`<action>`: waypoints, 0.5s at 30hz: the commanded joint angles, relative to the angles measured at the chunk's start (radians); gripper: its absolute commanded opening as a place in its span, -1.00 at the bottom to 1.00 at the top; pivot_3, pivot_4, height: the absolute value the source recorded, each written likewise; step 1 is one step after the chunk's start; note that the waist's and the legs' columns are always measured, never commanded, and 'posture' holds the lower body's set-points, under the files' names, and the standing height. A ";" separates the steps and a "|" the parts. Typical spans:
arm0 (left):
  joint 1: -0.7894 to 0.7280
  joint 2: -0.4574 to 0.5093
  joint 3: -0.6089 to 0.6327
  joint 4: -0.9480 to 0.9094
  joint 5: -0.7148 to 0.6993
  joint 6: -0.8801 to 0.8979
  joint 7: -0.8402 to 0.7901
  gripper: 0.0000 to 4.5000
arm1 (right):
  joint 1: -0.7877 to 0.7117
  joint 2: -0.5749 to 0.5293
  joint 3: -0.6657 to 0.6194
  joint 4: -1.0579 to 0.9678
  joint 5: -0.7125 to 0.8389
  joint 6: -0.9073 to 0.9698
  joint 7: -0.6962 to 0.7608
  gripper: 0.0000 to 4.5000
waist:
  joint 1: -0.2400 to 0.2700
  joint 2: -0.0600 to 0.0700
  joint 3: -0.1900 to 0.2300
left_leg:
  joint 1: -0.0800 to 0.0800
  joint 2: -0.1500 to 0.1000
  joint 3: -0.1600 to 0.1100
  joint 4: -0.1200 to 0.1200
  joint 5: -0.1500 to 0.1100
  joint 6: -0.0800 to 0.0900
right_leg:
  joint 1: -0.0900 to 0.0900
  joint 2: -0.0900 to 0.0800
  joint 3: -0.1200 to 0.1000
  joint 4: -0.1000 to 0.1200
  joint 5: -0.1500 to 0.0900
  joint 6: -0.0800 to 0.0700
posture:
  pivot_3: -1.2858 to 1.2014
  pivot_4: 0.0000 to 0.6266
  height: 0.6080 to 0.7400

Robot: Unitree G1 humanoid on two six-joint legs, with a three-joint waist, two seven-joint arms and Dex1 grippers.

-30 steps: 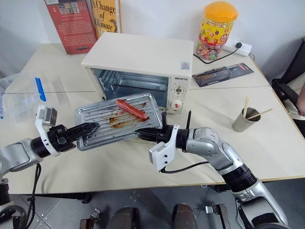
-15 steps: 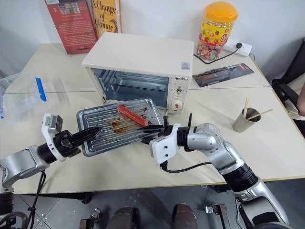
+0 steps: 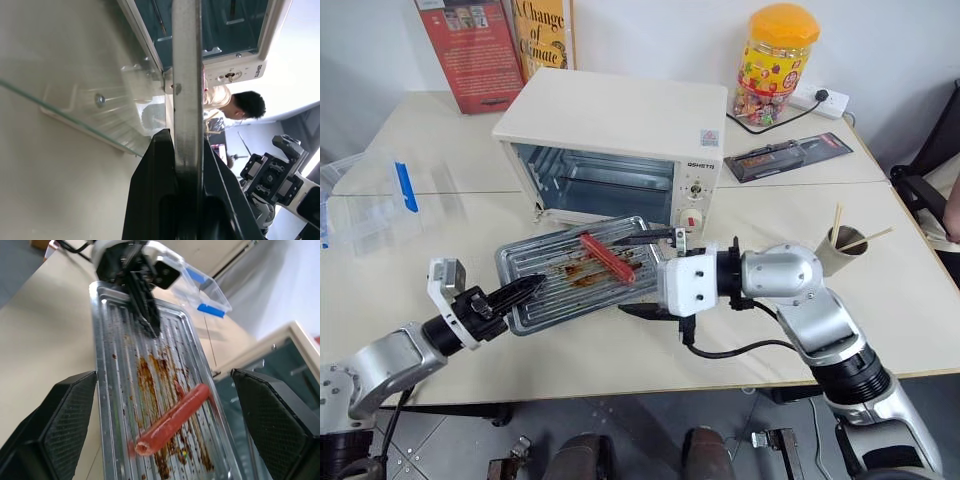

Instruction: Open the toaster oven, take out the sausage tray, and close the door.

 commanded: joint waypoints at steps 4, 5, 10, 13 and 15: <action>0.090 -0.064 0.077 -0.125 -0.034 -0.061 0.020 -1.00 | 0.086 -0.133 -0.078 0.009 0.072 0.061 0.119 0.98 | 0.003 0.000 0.000 | 0.000 0.000 0.001 0.000 0.000 0.001 | 0.001 0.000 0.000 -0.004 0.000 0.000 | 0.03 -0.52 1.00; 0.110 -0.076 0.092 -0.139 -0.034 -0.073 0.025 -1.00 | 0.103 -0.147 -0.082 0.035 0.065 0.044 0.133 0.98 | 0.003 0.000 0.000 | 0.000 0.000 0.001 0.000 0.000 0.001 | 0.001 0.000 0.000 -0.004 0.000 0.000 | 0.03 -0.52 1.00; 0.216 -0.135 0.192 -0.225 -0.034 -0.163 0.051 -1.00 | 0.140 -0.145 -0.071 0.166 0.001 -0.032 0.141 0.98 | -0.002 0.000 0.000 | 0.000 0.000 0.002 0.000 0.000 0.001 | 0.001 0.000 0.001 -0.006 0.000 0.000 | 0.03 -0.52 1.00; 0.264 -0.168 0.235 -0.269 -0.034 -0.218 0.072 -1.00 | 0.145 -0.108 -0.057 0.235 -0.039 -0.065 0.109 0.98 | 0.000 0.000 0.000 | 0.000 0.000 0.002 0.000 0.000 0.001 | 0.002 0.000 0.001 -0.010 0.000 0.000 | 0.03 -0.52 1.00; 0.292 -0.189 0.256 -0.292 -0.034 -0.248 0.082 -1.00 | 0.140 -0.084 -0.052 0.273 -0.063 -0.087 0.092 0.98 | 0.001 0.000 0.000 | 0.000 0.000 0.002 0.000 0.000 0.001 | 0.002 0.000 0.001 -0.011 0.000 0.000 | 0.03 -0.52 1.00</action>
